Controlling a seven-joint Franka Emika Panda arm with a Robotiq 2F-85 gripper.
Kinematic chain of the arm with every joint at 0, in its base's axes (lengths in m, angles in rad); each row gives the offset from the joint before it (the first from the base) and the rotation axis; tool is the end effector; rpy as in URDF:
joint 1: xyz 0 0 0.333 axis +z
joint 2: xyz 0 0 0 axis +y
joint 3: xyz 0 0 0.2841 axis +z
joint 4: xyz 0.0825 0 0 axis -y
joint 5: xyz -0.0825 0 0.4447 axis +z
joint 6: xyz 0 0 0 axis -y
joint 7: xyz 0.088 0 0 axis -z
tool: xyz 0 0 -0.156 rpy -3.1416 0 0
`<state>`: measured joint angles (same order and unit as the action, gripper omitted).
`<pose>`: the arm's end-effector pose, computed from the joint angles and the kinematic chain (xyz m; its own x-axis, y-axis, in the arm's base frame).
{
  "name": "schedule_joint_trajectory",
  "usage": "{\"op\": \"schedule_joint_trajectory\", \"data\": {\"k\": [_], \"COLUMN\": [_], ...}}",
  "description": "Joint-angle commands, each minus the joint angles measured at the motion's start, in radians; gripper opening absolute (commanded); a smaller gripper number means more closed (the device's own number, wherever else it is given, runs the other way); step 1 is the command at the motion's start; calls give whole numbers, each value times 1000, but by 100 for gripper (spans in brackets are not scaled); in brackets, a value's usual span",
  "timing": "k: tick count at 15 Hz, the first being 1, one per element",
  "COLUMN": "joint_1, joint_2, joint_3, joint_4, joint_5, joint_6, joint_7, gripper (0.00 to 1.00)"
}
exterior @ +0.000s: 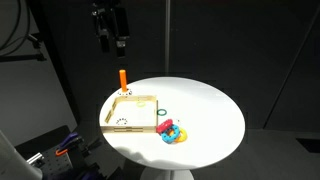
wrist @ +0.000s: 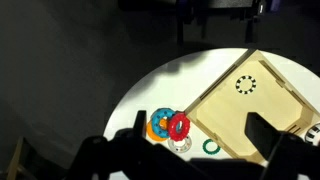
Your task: Remove the light green ring from the tray and drop it on the table
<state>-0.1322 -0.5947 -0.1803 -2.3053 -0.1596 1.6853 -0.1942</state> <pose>0.4184 -0.1599 0.4715 0.9969 -0.0664 -0.0427 -0.0642 -0.9967 0.0499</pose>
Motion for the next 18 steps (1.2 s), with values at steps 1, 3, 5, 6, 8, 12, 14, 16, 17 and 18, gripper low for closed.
{"op": "schedule_joint_trajectory", "data": {"k": [1, 3, 5, 6, 8, 12, 14, 16, 17, 18], "joint_1": [3, 3, 3, 3, 5, 12, 18, 30, 36, 44], "joint_2": [1, 0, 0, 0, 10, 62, 100, 139, 160, 183], "joint_3": [-2, -2, -2, -2, 8, 31, 42, 49, 53, 55], "joint_4": [3, 3, 3, 3, -11, -34, -40, -45, -48, -48], "joint_5": [-1, -1, -1, -1, -4, -4, 7, 30, 41, 60], "joint_6": [-3, -3, -3, -3, 27, 126, 179, 237, 271, 308], "joint_7": [1, 1, 1, 1, 17, 54, 72, 82, 87, 89], "gripper": [100, 100, 100, 100, 100, 100, 100, 100, 100, 100]}}
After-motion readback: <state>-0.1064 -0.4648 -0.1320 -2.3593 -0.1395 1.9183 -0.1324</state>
